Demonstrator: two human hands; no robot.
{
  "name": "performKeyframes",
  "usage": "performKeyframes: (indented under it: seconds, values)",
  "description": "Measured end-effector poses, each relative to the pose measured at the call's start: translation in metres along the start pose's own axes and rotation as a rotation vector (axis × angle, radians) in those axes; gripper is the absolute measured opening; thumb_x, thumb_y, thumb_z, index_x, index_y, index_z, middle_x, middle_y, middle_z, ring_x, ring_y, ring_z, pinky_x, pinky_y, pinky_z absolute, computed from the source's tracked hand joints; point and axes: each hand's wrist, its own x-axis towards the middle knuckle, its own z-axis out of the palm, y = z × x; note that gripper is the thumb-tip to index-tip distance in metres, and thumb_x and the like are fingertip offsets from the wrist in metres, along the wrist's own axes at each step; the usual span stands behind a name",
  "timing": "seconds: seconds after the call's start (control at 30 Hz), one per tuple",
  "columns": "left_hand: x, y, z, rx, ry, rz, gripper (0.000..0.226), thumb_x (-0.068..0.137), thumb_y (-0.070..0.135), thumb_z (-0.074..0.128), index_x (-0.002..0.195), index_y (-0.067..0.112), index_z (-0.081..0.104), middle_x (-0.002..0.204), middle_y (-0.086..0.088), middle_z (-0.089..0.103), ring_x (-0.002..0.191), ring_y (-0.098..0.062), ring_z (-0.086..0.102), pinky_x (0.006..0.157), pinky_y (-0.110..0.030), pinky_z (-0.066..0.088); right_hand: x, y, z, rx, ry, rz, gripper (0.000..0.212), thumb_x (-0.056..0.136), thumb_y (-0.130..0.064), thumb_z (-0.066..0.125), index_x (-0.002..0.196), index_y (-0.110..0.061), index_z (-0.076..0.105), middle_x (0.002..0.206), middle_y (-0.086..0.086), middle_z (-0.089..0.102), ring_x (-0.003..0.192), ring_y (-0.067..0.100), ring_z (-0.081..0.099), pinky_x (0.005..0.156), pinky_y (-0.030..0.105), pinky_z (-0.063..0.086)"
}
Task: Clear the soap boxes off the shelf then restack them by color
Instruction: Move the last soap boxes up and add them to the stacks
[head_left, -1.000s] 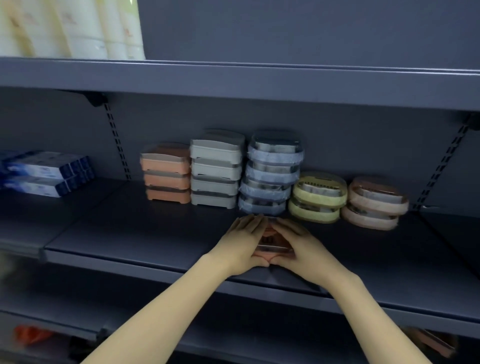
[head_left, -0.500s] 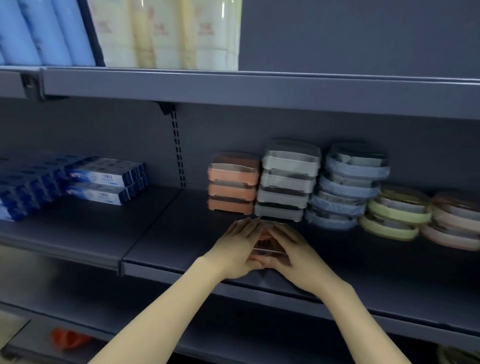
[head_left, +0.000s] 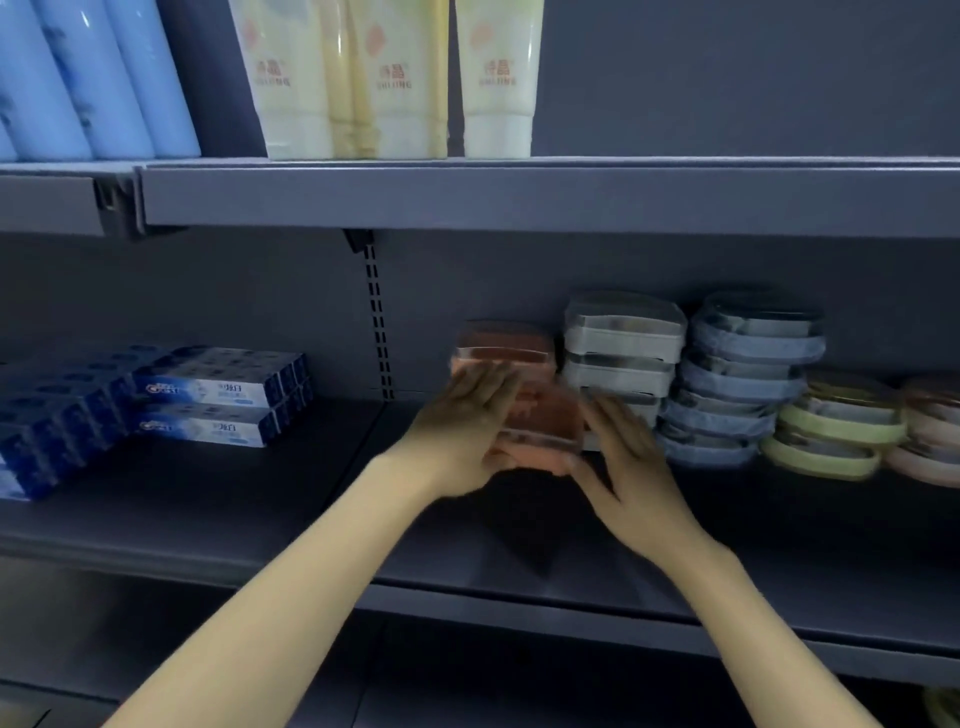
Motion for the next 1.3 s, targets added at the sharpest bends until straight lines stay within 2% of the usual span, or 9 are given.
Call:
performKeyframes:
  seconds: [0.1, 0.27, 0.5, 0.6, 0.73, 0.93, 1.07, 1.2, 1.3]
  values:
    - [0.018, -0.017, -0.022, -0.038, 0.056, -0.046, 0.087, 0.094, 0.036, 0.052, 0.149, 0.017, -0.012, 0.158, 0.001, -0.013, 0.144, -0.016, -0.012, 0.111, -0.026, -0.01, 0.027, 0.006, -0.014, -0.139, 0.085, 0.024, 0.065, 0.097, -0.044, 0.042, 0.15, -0.024, 0.008, 0.152, -0.013, -0.006, 0.142, 0.007, -0.009, 0.114, 0.027, -0.009]
    - [0.055, -0.033, -0.038, -0.042, 0.086, -0.067, 0.089, 0.091, 0.037, 0.057, 0.15, 0.012, -0.005, 0.159, -0.006, -0.005, 0.146, -0.02, -0.004, 0.116, -0.029, -0.003, 0.062, 0.021, -0.041, -0.307, 0.164, 0.065, 0.062, 0.093, -0.03, 0.055, 0.146, -0.009, 0.031, 0.154, 0.012, 0.024, 0.143, 0.031, 0.015, 0.114, 0.041, 0.003]
    - [0.088, -0.04, -0.036, -0.081, -0.016, -0.087, 0.088, 0.091, 0.039, 0.057, 0.15, 0.011, -0.002, 0.159, -0.005, -0.002, 0.145, -0.021, 0.0, 0.116, -0.029, 0.003, 0.075, 0.04, -0.041, -0.435, 0.018, 0.088, 0.071, 0.094, -0.036, 0.049, 0.151, -0.015, 0.011, 0.158, 0.007, 0.007, 0.146, 0.026, 0.002, 0.116, 0.04, -0.003]
    - [0.099, -0.048, -0.036, -0.095, -0.027, -0.098, 0.089, 0.09, 0.041, 0.058, 0.151, 0.011, 0.0, 0.159, -0.005, 0.0, 0.145, -0.021, 0.002, 0.116, -0.029, 0.005, 0.078, 0.045, -0.039, -0.444, 0.037, 0.055, 0.071, 0.091, -0.032, 0.056, 0.149, -0.01, 0.02, 0.157, 0.011, 0.013, 0.145, 0.031, 0.009, 0.115, 0.043, 0.002]
    - [0.113, -0.058, -0.037, -0.114, -0.09, -0.082, 0.092, 0.089, 0.043, 0.058, 0.151, 0.012, -0.002, 0.159, -0.004, -0.002, 0.145, -0.02, 0.003, 0.115, -0.028, 0.008, 0.079, 0.051, -0.033, -0.484, 0.082, 0.025, 0.071, 0.08, -0.024, 0.071, 0.14, -0.004, 0.04, 0.148, 0.018, 0.034, 0.135, 0.04, 0.033, 0.109, 0.053, 0.019]
    - [0.129, -0.07, -0.036, -0.019, -0.136, -0.077, 0.092, 0.089, 0.051, 0.054, 0.151, 0.018, -0.005, 0.159, -0.002, -0.007, 0.145, -0.019, 0.0, 0.117, -0.034, -0.002, 0.077, 0.054, -0.027, -0.51, 0.129, 0.034, 0.073, 0.074, -0.025, 0.076, 0.137, -0.008, 0.045, 0.143, 0.018, 0.041, 0.131, 0.04, 0.04, 0.104, 0.055, 0.027]
    - [0.132, -0.069, -0.039, 0.068, -0.134, -0.075, 0.092, 0.087, 0.055, 0.053, 0.151, 0.021, -0.004, 0.159, 0.0, -0.007, 0.145, -0.021, -0.002, 0.117, -0.039, -0.003, 0.076, 0.053, -0.024, -0.474, 0.12, 0.062, 0.076, 0.074, -0.026, 0.074, 0.14, -0.014, 0.038, 0.146, 0.016, 0.035, 0.135, 0.036, 0.028, 0.104, 0.058, 0.028]
    - [0.128, -0.065, -0.039, 0.061, -0.093, -0.101, 0.094, 0.085, 0.055, 0.057, 0.151, 0.021, -0.002, 0.159, -0.003, 0.0, 0.145, -0.024, 0.003, 0.116, -0.04, 0.003, 0.074, 0.049, -0.028, -0.429, 0.062, 0.088, 0.069, 0.086, -0.024, 0.062, 0.147, -0.017, 0.03, 0.156, 0.013, 0.017, 0.143, 0.035, 0.012, 0.111, 0.056, 0.015]
    - [0.122, -0.06, -0.038, 0.04, -0.006, -0.108, 0.099, 0.084, 0.053, 0.061, 0.151, 0.02, -0.005, 0.158, -0.007, 0.009, 0.143, -0.027, 0.015, 0.116, -0.042, 0.008, 0.073, 0.044, -0.036, -0.457, -0.026, 0.107, 0.067, 0.094, -0.031, 0.048, 0.151, -0.023, 0.013, 0.158, 0.005, -0.007, 0.145, 0.026, -0.008, 0.115, 0.048, 0.0]
